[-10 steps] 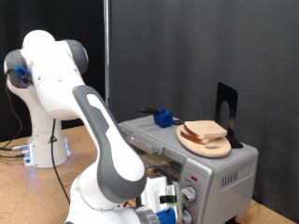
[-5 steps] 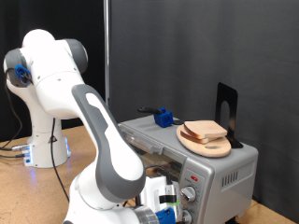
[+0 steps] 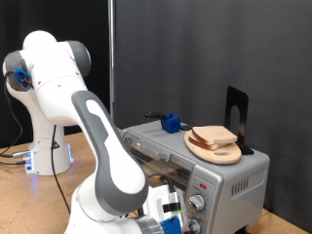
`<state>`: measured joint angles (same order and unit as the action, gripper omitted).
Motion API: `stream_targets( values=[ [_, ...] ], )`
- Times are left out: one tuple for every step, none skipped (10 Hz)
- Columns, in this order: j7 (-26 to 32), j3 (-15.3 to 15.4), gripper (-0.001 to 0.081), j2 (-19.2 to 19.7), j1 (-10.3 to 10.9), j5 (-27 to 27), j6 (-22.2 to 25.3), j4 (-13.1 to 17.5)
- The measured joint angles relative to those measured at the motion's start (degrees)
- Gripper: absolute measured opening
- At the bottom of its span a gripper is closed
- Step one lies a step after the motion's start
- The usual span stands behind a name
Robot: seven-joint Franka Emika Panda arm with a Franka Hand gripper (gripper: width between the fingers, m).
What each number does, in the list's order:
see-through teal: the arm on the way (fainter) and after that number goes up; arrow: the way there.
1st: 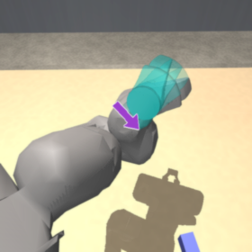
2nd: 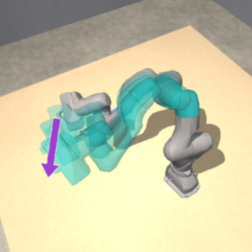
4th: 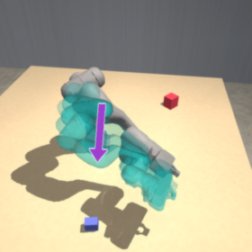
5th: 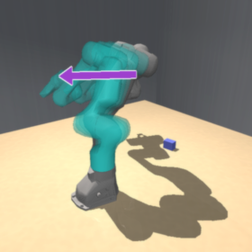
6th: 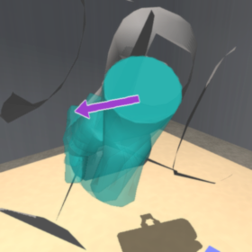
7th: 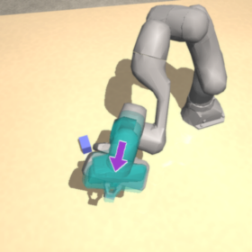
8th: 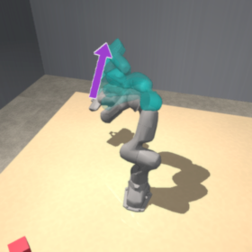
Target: Make a piece of toast with the oven
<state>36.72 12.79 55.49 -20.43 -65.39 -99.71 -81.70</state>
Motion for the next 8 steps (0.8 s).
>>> stream_targets(
  values=[
    [0.8,0.0,0.011,0.0,0.0,-0.3,0.0,-0.1],
    [1.1,0.0,0.011,0.0,0.0,-0.3,0.0,-0.1],
    [1.2,0.0,0.011,0.0,0.0,-0.3,0.0,-0.1],
    [1.2,0.0,0.011,0.0,0.0,-0.4,0.0,-0.1],
    [1.2,0.0,0.011,0.0,0.0,-0.4,0.0,-0.1],
    [1.2,0.0,0.011,0.0,0.0,-0.4,0.0,-0.1],
    [1.2,0.0,0.011,0.1,0.0,-0.4,-0.2,-0.1],
    [1.7,0.1,0.0142,0.2,0.1,-1.0,-1.5,0.1]
  ],
)
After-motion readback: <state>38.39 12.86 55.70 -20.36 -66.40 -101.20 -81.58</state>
